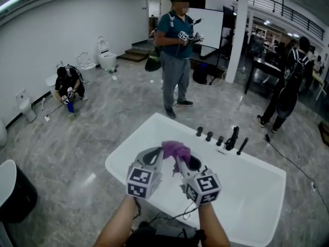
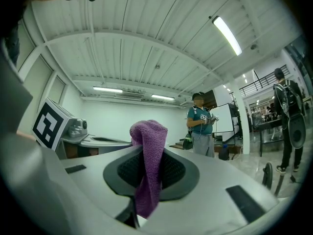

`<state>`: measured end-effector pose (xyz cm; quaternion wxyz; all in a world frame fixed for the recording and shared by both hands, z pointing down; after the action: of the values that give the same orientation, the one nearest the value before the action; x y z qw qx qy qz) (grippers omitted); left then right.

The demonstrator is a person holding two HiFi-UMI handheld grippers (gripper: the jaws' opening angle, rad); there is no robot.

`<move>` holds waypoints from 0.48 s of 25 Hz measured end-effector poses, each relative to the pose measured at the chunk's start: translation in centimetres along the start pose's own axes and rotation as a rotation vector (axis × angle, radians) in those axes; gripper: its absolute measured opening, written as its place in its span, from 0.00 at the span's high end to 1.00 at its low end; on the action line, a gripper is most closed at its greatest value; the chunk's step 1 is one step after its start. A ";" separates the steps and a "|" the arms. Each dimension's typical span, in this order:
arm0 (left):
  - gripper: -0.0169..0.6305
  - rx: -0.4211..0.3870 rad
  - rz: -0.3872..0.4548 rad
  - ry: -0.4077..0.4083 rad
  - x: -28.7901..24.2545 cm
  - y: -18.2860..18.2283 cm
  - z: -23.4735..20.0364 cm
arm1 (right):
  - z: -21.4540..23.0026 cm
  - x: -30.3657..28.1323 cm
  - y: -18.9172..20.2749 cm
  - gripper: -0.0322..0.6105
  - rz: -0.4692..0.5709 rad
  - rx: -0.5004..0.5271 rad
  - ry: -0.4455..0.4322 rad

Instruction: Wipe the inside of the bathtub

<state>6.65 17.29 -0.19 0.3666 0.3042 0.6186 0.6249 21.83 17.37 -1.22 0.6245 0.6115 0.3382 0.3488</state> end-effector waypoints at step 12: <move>0.96 -0.009 0.013 0.015 1.7 -0.2 0.1 | -1.4 1.3 -0.6 0.86 0.014 0.002 0.003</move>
<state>5.81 18.79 -0.47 0.3594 0.3017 0.6166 0.6321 21.38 19.22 -1.84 0.6209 0.6138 0.3351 0.3541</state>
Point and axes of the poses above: the fingertips, and each gripper's own axes: x backward along the fingers, z to its right, y out of its underside, the point moved 8 cm from there along x, backward along the fingers, and after that the axes turned 12 degrees about y, right-handed, at the moved point
